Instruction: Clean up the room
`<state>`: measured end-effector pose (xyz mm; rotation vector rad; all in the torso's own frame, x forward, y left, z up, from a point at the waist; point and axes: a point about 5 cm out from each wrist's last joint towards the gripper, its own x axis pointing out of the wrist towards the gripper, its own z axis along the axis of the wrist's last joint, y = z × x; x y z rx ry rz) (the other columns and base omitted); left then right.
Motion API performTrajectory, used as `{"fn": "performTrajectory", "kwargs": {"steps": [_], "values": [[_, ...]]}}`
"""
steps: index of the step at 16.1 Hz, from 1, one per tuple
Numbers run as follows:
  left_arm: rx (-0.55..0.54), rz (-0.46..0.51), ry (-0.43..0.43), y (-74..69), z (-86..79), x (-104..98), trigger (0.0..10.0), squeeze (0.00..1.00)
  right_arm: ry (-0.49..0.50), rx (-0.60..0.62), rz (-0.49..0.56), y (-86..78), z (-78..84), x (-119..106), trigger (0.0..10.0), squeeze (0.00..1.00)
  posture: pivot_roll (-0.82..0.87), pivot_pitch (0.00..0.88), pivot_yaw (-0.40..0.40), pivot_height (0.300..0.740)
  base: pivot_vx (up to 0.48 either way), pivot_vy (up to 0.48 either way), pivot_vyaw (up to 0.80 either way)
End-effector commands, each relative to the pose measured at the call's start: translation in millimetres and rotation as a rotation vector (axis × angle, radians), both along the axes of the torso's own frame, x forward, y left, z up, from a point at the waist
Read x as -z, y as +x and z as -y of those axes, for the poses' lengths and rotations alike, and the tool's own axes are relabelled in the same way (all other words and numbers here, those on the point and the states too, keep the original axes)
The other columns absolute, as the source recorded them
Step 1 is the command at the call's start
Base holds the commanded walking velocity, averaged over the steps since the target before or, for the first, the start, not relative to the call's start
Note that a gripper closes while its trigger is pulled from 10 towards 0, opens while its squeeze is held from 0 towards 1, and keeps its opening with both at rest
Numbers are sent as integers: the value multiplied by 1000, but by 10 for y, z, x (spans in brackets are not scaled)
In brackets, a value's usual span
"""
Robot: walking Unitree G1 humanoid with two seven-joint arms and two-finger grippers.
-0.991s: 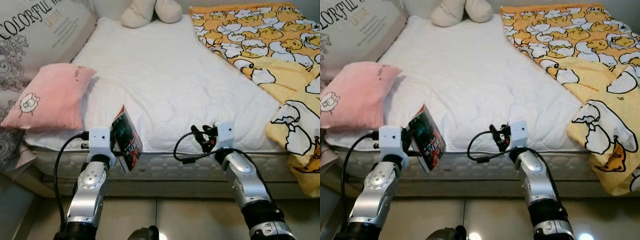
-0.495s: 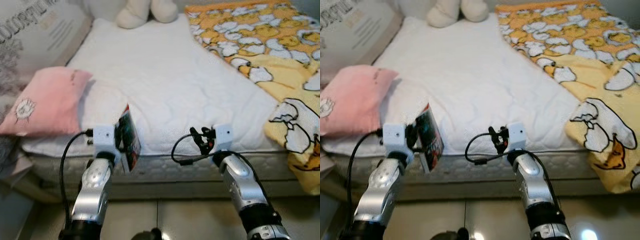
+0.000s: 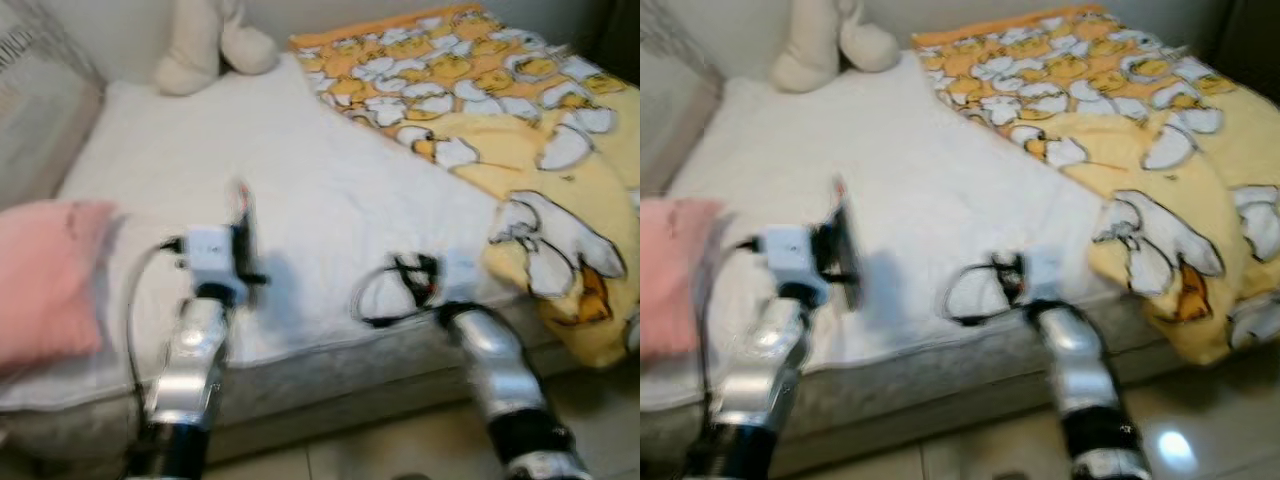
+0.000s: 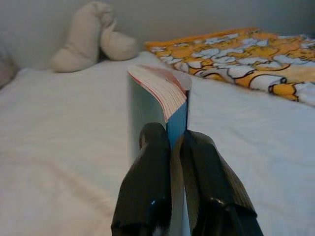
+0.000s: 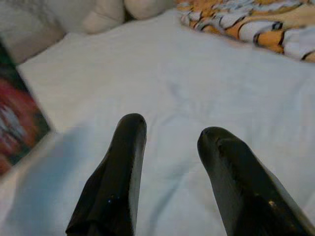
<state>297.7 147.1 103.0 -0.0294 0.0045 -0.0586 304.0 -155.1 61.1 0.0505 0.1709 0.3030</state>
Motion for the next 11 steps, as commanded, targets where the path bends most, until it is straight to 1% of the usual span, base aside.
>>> {"fn": "performTrajectory", "kwargs": {"steps": [1,2,3,7,9,10,11], "values": [[-50,52,2,28,-150,-119,10000,0,32,-50,34,38,-186,-75,10000,4,-127,0,147,740,416,0,0],[-78,52,-7,16,-165,-123,10000,0,32,-62,36,33,-191,-80,10000,47,-124,0,146,740,281,390,625],[-102,41,-4,-5,-163,-101,10000,0,29,-76,31,28,-205,-79,10000,67,-124,0,146,740,0,300,569],[-106,4,19,1,-118,-41,10000,0,35,-95,27,28,-209,-77,10000,86,-121,0,137,740,0,0,539],[-94,-42,30,-33,-153,68,10000,0,45,-71,27,36,-166,-86,10000,90,-122,0,128,740,0,0,513],[-89,-78,24,-107,-206,184,10000,0,47,-30,27,36,-94,-90,10000,86,-128,0,114,740,0,0,494],[-102,-105,-3,-170,-234,269,10000,0,37,-15,26,24,-43,-87,10000,86,-134,0,100,740,0,0,475]]}}
